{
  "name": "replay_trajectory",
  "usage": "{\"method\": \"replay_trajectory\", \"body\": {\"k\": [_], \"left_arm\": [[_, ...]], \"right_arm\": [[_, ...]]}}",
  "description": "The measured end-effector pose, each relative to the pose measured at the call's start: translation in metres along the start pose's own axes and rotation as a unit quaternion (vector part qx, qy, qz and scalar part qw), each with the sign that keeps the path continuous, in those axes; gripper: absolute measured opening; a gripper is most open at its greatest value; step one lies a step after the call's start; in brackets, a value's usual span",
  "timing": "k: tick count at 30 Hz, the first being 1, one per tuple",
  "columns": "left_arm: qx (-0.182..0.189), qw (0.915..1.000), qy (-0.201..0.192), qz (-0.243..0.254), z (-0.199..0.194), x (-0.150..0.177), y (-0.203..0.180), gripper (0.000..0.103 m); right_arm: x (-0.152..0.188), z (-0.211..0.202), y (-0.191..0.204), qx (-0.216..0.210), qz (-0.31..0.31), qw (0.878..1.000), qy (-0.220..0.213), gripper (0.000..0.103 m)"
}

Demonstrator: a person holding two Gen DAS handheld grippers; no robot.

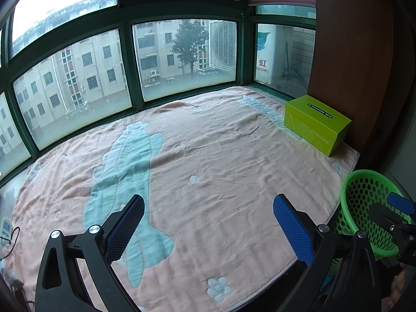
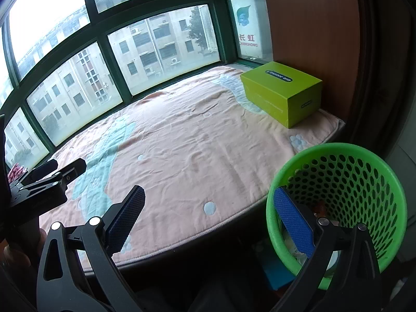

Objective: Collect trash

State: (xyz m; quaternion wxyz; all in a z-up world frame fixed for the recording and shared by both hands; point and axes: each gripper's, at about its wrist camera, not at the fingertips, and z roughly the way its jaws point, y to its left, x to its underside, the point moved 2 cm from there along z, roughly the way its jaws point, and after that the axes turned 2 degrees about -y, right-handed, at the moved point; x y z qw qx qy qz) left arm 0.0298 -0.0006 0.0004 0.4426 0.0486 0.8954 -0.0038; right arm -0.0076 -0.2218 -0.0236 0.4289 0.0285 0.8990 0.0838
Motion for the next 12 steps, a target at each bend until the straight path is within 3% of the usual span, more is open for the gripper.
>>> {"method": "replay_trajectory", "body": {"k": [12], "left_arm": [[0.008, 0.9999, 0.008, -0.005, 0.0018, 0.0010, -0.0016, 0.096]], "right_arm": [[0.0008, 0.0013, -0.0011, -0.001, 0.001, 1.000, 0.002, 0.098]]}}
